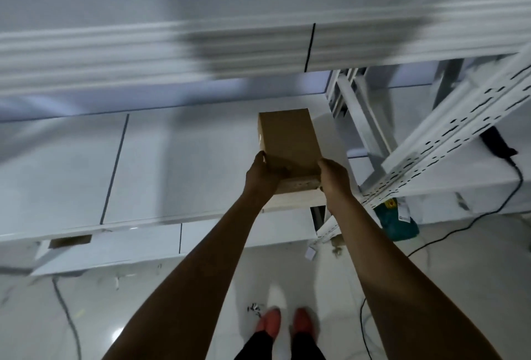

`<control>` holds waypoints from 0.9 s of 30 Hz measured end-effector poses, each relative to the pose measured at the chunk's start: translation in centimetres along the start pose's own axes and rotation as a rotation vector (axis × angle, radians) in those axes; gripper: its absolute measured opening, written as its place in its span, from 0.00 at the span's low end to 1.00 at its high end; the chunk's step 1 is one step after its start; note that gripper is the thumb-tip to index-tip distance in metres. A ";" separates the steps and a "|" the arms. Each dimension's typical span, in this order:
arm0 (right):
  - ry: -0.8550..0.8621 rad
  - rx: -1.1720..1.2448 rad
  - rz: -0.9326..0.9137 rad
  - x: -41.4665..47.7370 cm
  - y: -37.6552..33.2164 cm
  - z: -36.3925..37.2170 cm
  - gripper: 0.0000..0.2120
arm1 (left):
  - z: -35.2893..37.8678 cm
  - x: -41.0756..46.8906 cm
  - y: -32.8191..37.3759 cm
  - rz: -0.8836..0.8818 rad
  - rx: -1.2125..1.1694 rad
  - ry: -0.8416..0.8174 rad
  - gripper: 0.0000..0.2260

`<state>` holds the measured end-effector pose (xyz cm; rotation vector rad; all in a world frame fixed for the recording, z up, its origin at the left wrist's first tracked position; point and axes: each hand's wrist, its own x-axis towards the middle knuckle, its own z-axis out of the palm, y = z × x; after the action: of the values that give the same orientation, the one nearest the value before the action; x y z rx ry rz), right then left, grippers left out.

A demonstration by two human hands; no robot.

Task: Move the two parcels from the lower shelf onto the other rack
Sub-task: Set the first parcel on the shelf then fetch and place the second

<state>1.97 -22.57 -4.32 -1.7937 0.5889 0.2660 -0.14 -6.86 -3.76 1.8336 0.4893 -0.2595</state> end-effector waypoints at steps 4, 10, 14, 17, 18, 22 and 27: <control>0.008 0.144 -0.015 -0.2 -2.0 -2.0 0.19 | -0.7 -1.1 1.2 -0.011 -0.230 0.032 0.34; -0.007 0.304 -0.129 -2.8 -4.1 -3.1 0.14 | -2.5 -3.3 2.7 0.040 -0.395 0.014 0.27; -0.007 0.428 -0.146 -3.7 -4.7 -3.4 0.13 | -4.2 -4.5 2.7 0.055 -0.433 0.015 0.29; -0.010 0.512 -0.119 -4.1 -4.7 -3.3 0.12 | -5.2 -5.2 2.5 0.055 -0.472 0.021 0.29; -0.021 0.536 -0.098 -4.3 -4.5 -3.3 0.11 | -5.3 -5.3 2.4 0.043 -0.498 0.030 0.28; -0.176 0.615 -0.030 -4.9 -4.0 -3.4 0.06 | -5.1 -5.9 2.4 0.009 -0.586 0.011 0.24; -0.543 0.682 0.074 -4.9 -3.4 -3.8 0.26 | -3.9 -7.0 1.7 0.027 -0.701 -0.084 0.22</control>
<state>-0.87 -24.17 1.95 -0.9823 0.2977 0.5122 -5.86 -4.99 1.86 1.1400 0.4264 -0.1208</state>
